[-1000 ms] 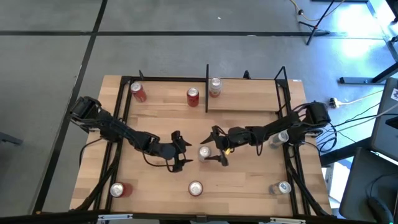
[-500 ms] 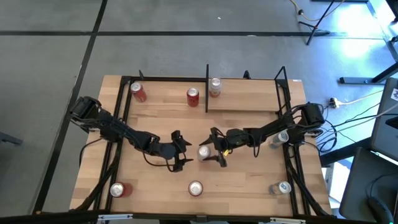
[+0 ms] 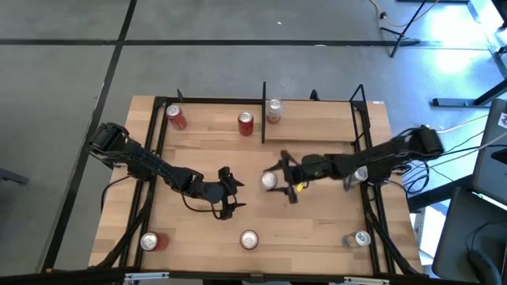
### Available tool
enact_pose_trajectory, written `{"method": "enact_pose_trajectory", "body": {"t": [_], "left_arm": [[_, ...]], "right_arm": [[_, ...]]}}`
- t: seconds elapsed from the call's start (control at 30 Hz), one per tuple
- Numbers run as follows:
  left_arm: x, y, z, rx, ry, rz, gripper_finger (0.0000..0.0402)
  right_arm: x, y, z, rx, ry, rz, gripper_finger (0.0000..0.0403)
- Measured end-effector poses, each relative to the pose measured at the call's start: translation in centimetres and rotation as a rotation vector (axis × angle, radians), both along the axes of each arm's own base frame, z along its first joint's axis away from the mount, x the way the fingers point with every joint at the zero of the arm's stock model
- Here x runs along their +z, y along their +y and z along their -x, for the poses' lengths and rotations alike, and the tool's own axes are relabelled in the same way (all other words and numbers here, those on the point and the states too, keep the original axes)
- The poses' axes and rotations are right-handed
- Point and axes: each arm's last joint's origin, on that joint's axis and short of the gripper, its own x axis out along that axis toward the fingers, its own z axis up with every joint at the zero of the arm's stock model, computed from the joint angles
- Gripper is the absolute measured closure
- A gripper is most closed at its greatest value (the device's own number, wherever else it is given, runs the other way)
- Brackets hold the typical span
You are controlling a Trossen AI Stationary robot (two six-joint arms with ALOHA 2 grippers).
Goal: Place canned beverage on shelf
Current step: Put the pink white soda can on the shelf aligned with the other pink white soda can
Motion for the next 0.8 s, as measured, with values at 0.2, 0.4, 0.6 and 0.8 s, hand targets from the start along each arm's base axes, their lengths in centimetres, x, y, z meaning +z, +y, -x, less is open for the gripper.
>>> {"method": "enact_pose_trajectory", "body": {"t": [0.2, 0.4, 0.6, 0.8], "left_arm": [[0.0, 0.0, 0.0, 0.005, -0.001, -0.009, 0.0076], [0.0, 0.1, 0.0, 0.006, -0.001, -0.011, 0.0076], [0.0, 0.1, 0.0, 0.008, 0.0, -0.017, 0.0076], [0.0, 0.1, 0.0, 0.018, -0.004, -0.05, 0.0076]], "right_arm": [[1.7, -4.4, 1.6, -0.041, 0.021, 0.014, 0.0151], [1.3, -9.4, 2.0, -0.068, 0.027, -0.026, 0.0151], [1.5, -13.4, 3.1, -0.138, -0.008, -0.011, 0.0151], [0.3, -16.1, 3.2, -0.172, -0.014, -0.029, 0.0151]]}}
